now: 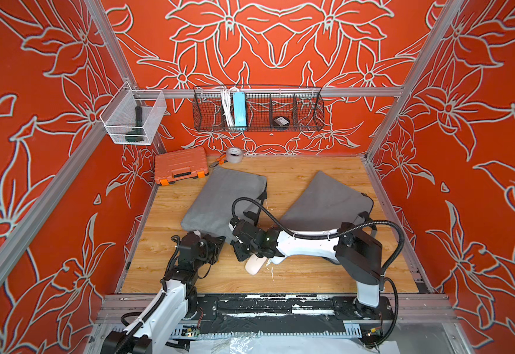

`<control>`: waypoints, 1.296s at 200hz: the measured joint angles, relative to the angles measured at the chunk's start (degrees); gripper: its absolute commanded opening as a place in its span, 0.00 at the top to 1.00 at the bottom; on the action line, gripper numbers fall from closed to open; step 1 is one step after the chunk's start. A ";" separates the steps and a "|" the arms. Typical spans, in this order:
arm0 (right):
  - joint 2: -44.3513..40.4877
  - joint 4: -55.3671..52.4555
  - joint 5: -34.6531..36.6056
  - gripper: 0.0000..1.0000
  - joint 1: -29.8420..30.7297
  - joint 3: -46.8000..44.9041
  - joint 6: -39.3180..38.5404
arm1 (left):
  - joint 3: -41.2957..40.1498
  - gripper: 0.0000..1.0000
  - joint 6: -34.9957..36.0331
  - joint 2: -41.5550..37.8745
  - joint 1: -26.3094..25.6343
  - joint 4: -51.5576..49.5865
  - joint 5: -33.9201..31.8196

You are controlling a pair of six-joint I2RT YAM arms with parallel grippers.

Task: Put the mouse into the laptop bag
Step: Unzip the zipper on the zippered laptop bag, then open the zippered laptop bag at the center of the board.

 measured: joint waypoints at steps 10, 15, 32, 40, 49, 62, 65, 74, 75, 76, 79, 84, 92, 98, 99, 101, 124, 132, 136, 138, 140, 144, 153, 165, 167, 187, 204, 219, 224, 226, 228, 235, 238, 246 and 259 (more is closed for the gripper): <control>1.09 -0.70 -0.46 1.00 0.00 1.75 -0.04 | -0.24 1.00 -0.09 -0.50 0.02 0.15 -0.04; 1.73 -1.05 -0.57 1.00 0.04 2.58 -0.15 | -0.28 1.00 -0.15 -0.66 0.04 0.20 -0.13; 3.74 -2.73 -0.87 1.00 0.17 5.31 -0.61 | -0.28 1.00 -0.20 -1.07 0.22 -0.20 -0.74; 4.39 -3.32 -0.90 1.00 0.24 6.08 -0.90 | -0.28 1.00 -0.09 -1.25 0.24 -0.61 -1.14; 4.61 -3.41 -0.87 1.00 0.33 6.19 -1.27 | -0.28 1.00 -0.02 -1.38 0.24 -0.92 -1.33; 4.63 -3.52 -0.68 0.96 0.37 6.19 -1.90 | -0.28 0.91 -0.02 -1.51 0.24 -1.07 -1.33; 4.63 -3.54 -0.61 0.92 0.39 6.19 -2.03 | -0.28 0.87 -0.02 -1.53 0.24 -1.07 -1.36; 4.55 -3.63 -0.17 0.75 0.44 6.16 -2.03 | -0.26 0.71 0.17 -1.62 0.24 -1.18 -1.36; 4.50 -3.63 -0.17 0.73 0.46 6.16 -2.16 | -0.26 0.70 0.17 -1.64 0.22 -1.20 -1.33; 4.48 -3.61 -0.15 0.72 0.48 6.16 -2.27 | -0.26 0.68 0.07 -1.64 0.22 -1.22 -1.31; 4.46 -3.58 -0.11 0.67 0.52 6.16 -2.67 | -0.22 0.64 -0.22 -1.66 0.22 -1.36 -1.22; 4.20 -2.99 0.28 0.60 0.63 5.97 -2.69 | -0.04 0.58 -0.11 -1.81 0.13 -1.79 -1.03; 3.41 -2.01 0.85 0.50 0.92 5.33 -3.02 | 0.46 0.48 -0.02 -2.03 -0.07 -2.73 -0.83; 2.34 -1.38 1.70 0.44 1.07 4.44 -3.17 | 1.31 0.43 0.31 -2.27 -0.17 -3.96 -0.76; 2.21 -1.29 1.68 0.43 1.09 4.33 -3.19 | 1.42 0.43 0.48 -2.29 -0.17 -4.13 -0.70; 1.75 -1.14 1.95 0.41 1.16 3.91 -2.49 | 1.77 0.41 1.33 -2.38 -0.17 -4.68 -0.76; -4.61 -0.31 5.22 0.27 1.55 -0.90 -2.75 | 6.49 0.20 2.40 -2.78 -0.09 -9.64 -1.88; -6.82 -0.24 6.40 0.24 1.62 -2.36 -2.45 | 8.55 0.10 3.28 -2.73 -0.04 -11.78 -2.45; -8.04 -0.24 7.39 0.23 1.60 -3.19 -1.92 | 9.70 0.06 3.87 -2.54 -0.04 -12.94 -2.84; -8.61 -0.26 7.67 0.22 1.60 -3.58 -2.05 | 10.10 0.03 3.58 -2.47 -0.04 -13.29 -2.91; -9.25 -0.28 8.17 0.21 1.60 -4.00 -1.84 | 10.71 0.02 4.33 -2.38 -0.04 -13.88 -3.04; -10.45 -0.28 9.07 0.19 1.55 -4.87 -1.66 | 11.80 0.02 4.57 -1.99 -0.04 -14.95 -3.32; -13.18 -0.33 10.88 0.15 1.46 -7.02 -0.72 | 15.10 0.02 6.21 -0.63 -0.04 -18.18 -4.20; -17.22 -0.31 13.27 0.13 1.14 -10.64 0.52 | 19.91 0.02 8.33 2.21 -0.07 -22.34 -5.42; -17.77 -0.31 13.53 0.12 1.09 -11.17 0.76 | 20.94 0.02 8.83 2.78 -0.04 -23.04 -5.70; -25.14 -0.83 16.74 0.07 0.50 -17.97 3.65 | 29.70 0.04 13.03 8.46 0.04 -29.24 -7.65; -30.60 -2.51 20.20 0.01 0.20 -21.84 6.97 | 35.93 0.11 16.87 12.17 0.17 -32.35 -9.01; -35.39 -3.89 22.86 0.01 0.15 -24.41 9.25 | 39.32 0.12 19.63 13.84 0.22 -33.27 -10.23; -37.03 -4.46 23.76 0.01 0.15 -25.20 10.32 | 39.82 0.11 20.37 14.08 0.22 -33.18 -10.54; -37.77 -4.79 24.22 0.01 0.15 -25.55 10.82 | 40.00 0.10 20.70 14.16 0.22 -33.11 -10.56; -38.56 -4.98 24.59 0.01 0.15 -25.94 11.41 | 40.13 0.09 21.07 14.27 0.22 -33.03 -10.60; -41.18 -5.55 25.90 0.01 0.15 -27.41 12.98 | 40.37 0.05 22.16 14.53 0.22 -32.83 -10.67; -42.21 -5.60 26.29 0.01 0.15 -28.09 13.46 | 40.46 0.04 22.16 14.64 0.22 -32.76 -10.69; -45.48 -5.60 27.23 0.01 0.15 -30.47 14.49 | 40.52 0.04 23.06 15.02 0.22 -32.74 -10.71; -49.81 -6.01 28.11 0.01 0.09 -34.03 15.76 | 40.30 0.04 24.28 15.37 0.26 -32.87 -10.38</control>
